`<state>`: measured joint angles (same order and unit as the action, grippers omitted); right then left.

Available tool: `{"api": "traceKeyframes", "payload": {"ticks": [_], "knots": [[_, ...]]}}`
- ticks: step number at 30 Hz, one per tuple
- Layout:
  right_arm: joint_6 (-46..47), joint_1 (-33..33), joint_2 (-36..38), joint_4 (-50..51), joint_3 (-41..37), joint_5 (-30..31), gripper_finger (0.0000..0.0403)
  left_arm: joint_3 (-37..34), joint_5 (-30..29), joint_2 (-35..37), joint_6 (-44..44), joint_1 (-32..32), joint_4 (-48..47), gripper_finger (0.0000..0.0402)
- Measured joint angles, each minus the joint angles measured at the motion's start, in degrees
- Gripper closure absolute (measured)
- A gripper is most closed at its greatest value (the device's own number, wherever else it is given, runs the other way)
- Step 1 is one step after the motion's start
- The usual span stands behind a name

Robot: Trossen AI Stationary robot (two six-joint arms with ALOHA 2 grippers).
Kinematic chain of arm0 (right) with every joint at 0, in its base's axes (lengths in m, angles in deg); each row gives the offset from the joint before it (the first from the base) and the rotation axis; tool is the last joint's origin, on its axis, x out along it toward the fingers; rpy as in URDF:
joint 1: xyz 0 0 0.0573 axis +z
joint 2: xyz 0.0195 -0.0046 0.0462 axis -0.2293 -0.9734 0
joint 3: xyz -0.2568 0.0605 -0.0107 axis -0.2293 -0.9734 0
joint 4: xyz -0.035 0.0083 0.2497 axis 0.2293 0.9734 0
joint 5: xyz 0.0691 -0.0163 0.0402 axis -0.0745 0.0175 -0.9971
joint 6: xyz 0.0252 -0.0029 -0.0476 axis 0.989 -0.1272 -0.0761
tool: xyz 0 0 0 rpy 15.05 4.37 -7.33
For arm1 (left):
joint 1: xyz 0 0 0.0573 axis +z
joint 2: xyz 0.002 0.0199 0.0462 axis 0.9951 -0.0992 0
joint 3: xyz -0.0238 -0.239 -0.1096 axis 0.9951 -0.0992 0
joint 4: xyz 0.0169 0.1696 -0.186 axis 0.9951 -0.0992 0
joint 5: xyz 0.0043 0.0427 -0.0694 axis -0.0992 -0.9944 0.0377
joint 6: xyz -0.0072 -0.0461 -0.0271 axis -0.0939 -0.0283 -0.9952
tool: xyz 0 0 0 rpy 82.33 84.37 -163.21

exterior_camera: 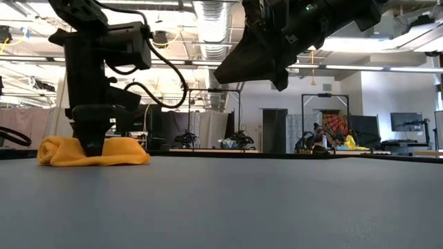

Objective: Roll towel
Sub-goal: Roll the yellow microfiber cloth

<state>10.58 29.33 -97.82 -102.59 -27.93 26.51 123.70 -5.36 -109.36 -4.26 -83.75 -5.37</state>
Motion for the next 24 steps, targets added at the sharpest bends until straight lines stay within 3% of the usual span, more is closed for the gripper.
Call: {"api": "traceKeyframes", "payload": {"ticks": [4, 11, 12, 15, 19, 24], "knots": [[-0.1, 0.0, 0.0, 0.0, 0.0, 0.0, 0.0325, -0.2, 1.0, 0.2, 0.9, 0.0, 0.6, 0.0171], [-0.2, 0.0, 0.0, -0.4, 0.0, 0.0, 0.0325, -0.5, 4.4, 2.8, 2.3, -0.1, 2.6, 0.0366], [-0.6, 0.0, -0.1, -1.2, 0.0, 0.0, 0.0325, -0.6, 5.4, 3.3, 2.3, 0.0, 3.4, 0.0379], [-4.9, 0.4, -2.2, -8.1, 0.1, -0.8, 0.0325, -0.8, 12.0, 5.6, 2.6, 0.1, 7.3, 0.0381], [-12.5, 0.9, -7.0, -17.3, 0.6, -6.6, 0.0330, -0.7, 19.2, 10.2, 3.8, 0.2, 14.5, 0.0381], [-15.3, 0.8, -11.9, -19.1, 5.2, -14.9, 0.0340, -0.6, 22.3, 15.3, 3.0, -0.4, 20.7, 0.0382]]}}
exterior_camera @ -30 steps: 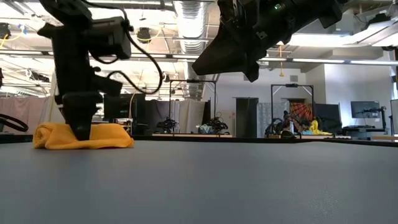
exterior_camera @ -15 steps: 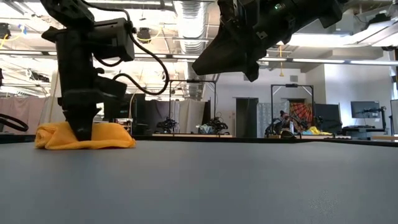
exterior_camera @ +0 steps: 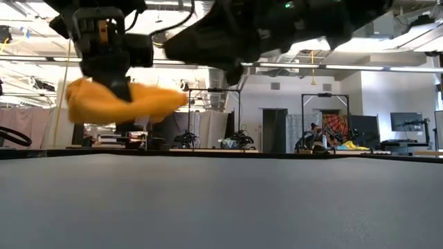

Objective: Roll towel
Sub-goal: Roll the yellow microfiber cloth

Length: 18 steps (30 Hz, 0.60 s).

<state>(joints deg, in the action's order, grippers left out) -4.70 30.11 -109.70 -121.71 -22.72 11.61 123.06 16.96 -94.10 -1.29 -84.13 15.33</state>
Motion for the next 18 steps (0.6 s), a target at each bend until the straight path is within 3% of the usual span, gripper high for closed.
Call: {"api": "traceKeyframes", "payload": {"ticks": [6, 10, 13, 18], "knots": [[-5.0, -0.3, -8.2, 0.8, 9.7, -0.9, 0.0342, 0.1, 4.3, 1.0, 0.6, -0.7, 3.9, 0.0379], [-7.1, -1.0, -11.8, 8.6, 16.1, -0.8, 0.0343, 0.1, 8.1, 1.0, 2.3, -2.5, 5.1, 0.0378], [-7.6, -1.6, -12.2, 14.5, 18.9, 0.4, 0.0343, 0.1, 12.1, 1.0, 3.2, -4.3, 6.5, 0.0378], [-7.5, -2.9, -12.9, 13.2, 19.4, 0.4, 0.0343, 0.1, 11.4, 1.1, 4.2, -6.5, 6.8, 0.0378]]}}
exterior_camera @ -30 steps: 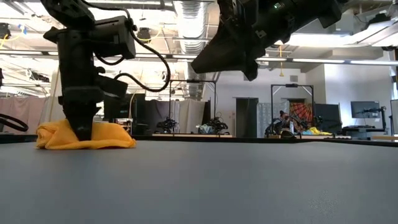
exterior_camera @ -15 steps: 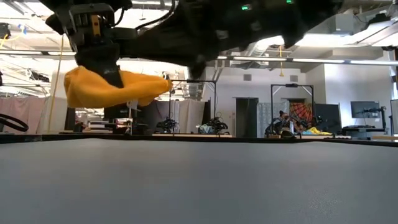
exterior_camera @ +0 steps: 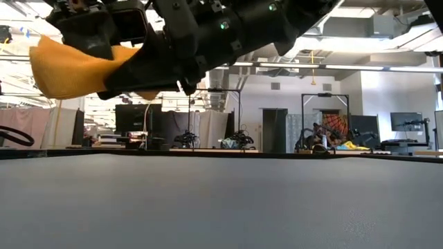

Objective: Roll towel
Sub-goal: Roll the yellow microfiber cloth

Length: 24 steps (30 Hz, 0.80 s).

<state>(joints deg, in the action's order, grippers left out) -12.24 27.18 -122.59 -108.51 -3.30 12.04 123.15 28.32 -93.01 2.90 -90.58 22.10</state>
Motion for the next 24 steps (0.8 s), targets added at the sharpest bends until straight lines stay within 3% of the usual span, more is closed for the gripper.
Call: {"api": "traceKeyframes", "payload": {"ticks": [5, 13, 16, 20, 24], "knots": [[0.6, -0.6, 0.1, 0.1, 0.0, 0.1, 0.0343, 0.0, 0.2, 0.0, 0.1, -1.8, 5.2, 0.0377], [-1.1, -0.7, 0.1, 1.1, 0.0, 7.1, 0.0343, 0.0, 1.1, 0.0, -1.0, -2.9, 9.6, 0.0377], [-2.2, -0.2, 1.5, 8.5, 0.0, 10.0, 0.0343, 0.0, 2.1, 0.2, -2.8, -2.6, 7.7, 0.0377], [0.2, 0.8, 6.3, 23.6, 0.0, 15.6, 0.0343, 1.0, 1.7, 3.4, -3.4, -1.0, -3.3, 0.0377], [3.5, 1.7, 10.8, 31.8, 0.0, 17.0, 0.0343, 7.4, -7.2, 7.2, -1.1, 0.7, -25.8, 0.0377]]}}
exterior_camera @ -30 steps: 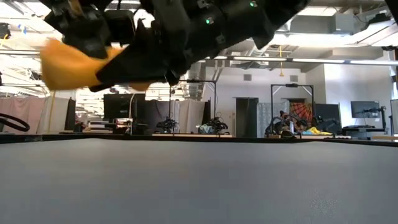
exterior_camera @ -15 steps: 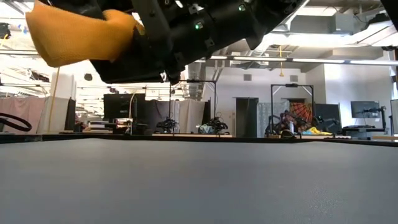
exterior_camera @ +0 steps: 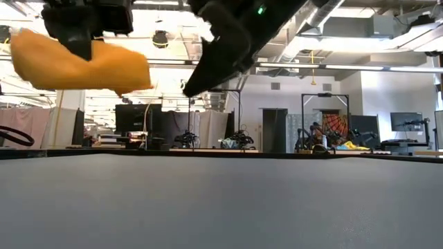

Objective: Roll towel
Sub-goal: Roll the yellow microfiber cloth

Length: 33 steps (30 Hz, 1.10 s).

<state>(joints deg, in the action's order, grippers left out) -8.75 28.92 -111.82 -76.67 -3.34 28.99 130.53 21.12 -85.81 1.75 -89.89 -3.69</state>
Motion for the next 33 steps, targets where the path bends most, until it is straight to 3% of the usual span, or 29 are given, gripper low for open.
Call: {"api": "traceKeyframes", "payload": {"ticks": [4, 7, 14, 22, 33], "knots": [[0.1, 1.5, 2.1, 0.5, 0.0, 3.2, 0.0343, 10.4, -16.6, 0.7, 1.0, 0.6, -24.3, 0.0377], [-0.1, 2.4, 2.2, 0.8, 0.0, 6.4, 0.0343, 15.7, -27.5, -0.1, -2.4, 0.5, -35.9, 0.0377], [-0.2, 2.6, 2.2, 1.2, 0.0, 7.3, 0.0343, 14.1, -33.6, -5.9, -9.6, -2.1, -48.4, 0.0377], [-0.2, 2.6, 2.1, 2.5, 0.0, 7.5, 0.0343, 10.8, -37.9, -19.4, -19.6, -7.2, -47.5, 0.0377], [0.2, 4.0, 2.2, 4.3, 0.0, 7.5, 0.0343, 10.3, -36.7, -33.7, -22.2, -11.8, -32.3, 0.0377]]}}
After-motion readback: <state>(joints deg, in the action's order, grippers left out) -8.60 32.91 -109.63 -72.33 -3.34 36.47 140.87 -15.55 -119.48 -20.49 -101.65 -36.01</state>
